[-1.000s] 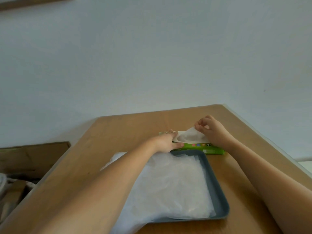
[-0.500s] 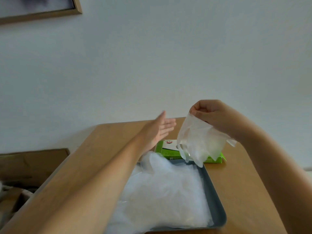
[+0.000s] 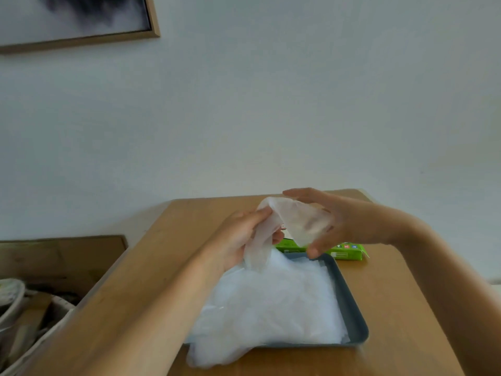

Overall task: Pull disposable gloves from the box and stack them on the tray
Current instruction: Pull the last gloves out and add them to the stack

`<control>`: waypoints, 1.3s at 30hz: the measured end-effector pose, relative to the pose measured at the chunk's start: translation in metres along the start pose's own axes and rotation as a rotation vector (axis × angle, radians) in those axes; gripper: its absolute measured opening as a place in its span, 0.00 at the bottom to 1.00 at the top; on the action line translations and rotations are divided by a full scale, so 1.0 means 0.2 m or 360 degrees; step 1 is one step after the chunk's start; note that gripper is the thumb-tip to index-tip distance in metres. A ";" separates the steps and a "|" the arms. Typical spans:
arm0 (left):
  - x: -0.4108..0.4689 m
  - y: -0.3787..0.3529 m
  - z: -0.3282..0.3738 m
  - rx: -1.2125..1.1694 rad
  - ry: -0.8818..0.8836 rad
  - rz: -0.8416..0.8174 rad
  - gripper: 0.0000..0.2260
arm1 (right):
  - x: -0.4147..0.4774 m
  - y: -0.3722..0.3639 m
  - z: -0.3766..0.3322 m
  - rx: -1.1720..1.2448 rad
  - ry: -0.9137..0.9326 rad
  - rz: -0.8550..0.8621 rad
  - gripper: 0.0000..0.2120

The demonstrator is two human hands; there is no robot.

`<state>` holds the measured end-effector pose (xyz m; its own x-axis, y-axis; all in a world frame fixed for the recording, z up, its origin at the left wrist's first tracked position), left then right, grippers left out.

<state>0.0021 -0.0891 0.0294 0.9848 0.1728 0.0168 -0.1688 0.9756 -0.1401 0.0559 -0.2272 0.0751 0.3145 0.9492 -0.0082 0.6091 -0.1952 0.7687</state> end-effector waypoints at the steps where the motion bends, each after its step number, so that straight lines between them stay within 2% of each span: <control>1: -0.01 0.00 -0.01 -0.0011 0.0013 -0.0005 0.11 | 0.00 -0.02 -0.02 -0.0060 0.0021 -0.0012 0.39; 4: -0.04 0.01 -0.04 0.0019 0.0054 -0.0024 0.11 | -0.01 0.02 -0.10 -0.0252 0.0082 0.0325 0.16; 6: -0.06 0.04 -0.06 0.0142 0.0090 0.0003 0.09 | -0.02 0.05 -0.09 -0.0108 0.0052 0.0529 0.06; 10: -0.11 0.13 -0.08 0.0412 0.0157 0.0067 0.08 | -0.06 0.10 -0.03 0.0568 0.0014 0.0745 0.10; 12: -0.14 0.21 -0.11 0.0630 0.0279 0.0049 0.08 | -0.08 0.10 -0.04 0.0783 0.0048 0.0731 0.13; 18: -0.22 0.14 -0.28 0.0430 0.0724 -0.0347 0.18 | -0.06 0.01 -0.12 0.1034 0.0085 0.0497 0.12; 20: -0.23 0.11 -0.33 0.0662 0.0810 -0.0410 0.17 | -0.05 -0.03 -0.13 0.1116 0.0078 0.0415 0.13; 23: -0.24 0.12 -0.30 0.1325 0.0713 -0.0356 0.16 | -0.04 -0.06 -0.13 0.1114 0.0057 0.0369 0.14; 24: -0.24 0.11 -0.29 0.1404 0.0679 -0.0365 0.16 | -0.03 -0.07 -0.14 0.1106 0.0053 0.0360 0.14; 27: -0.32 0.04 -0.31 0.1222 0.0793 -0.0678 0.26 | -0.04 -0.08 -0.16 0.1145 0.0053 0.0359 0.12; 30: -0.43 0.02 -0.28 0.1261 0.0907 -0.0956 0.21 | -0.04 -0.09 -0.18 0.1173 0.0057 0.0343 0.13; 34: -0.54 0.07 -0.13 0.1301 0.1034 -0.1121 0.29 | -0.05 -0.12 -0.22 0.1185 0.0079 0.0303 0.12; 36: -0.53 0.14 -0.05 0.1452 0.0988 -0.1008 0.32 | -0.06 -0.13 -0.25 0.1141 0.0081 0.0256 0.11; 38: -0.48 0.19 0.04 0.1447 0.0784 -0.0666 0.38 | -0.06 -0.14 -0.26 0.0854 0.0013 0.0266 0.10; 39: -0.44 0.18 0.09 0.1395 0.0592 -0.0498 0.39 | -0.06 -0.14 -0.27 0.0666 -0.0031 0.0295 0.09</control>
<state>-0.0918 -0.0669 0.0405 0.9149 -0.0157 -0.4034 0.2770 0.7512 0.5991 -0.0047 -0.2203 0.0877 0.4571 0.8848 0.0904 0.7816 -0.4481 0.4338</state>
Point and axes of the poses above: each hand's wrist, its own x-axis towards the middle knuckle, its own y-axis out of the back of the hand, z = x × y, the point moved 8 cm from there along x, towards the middle knuckle, and after that the axes turned 8 degrees about -z, right-handed, at the moved point
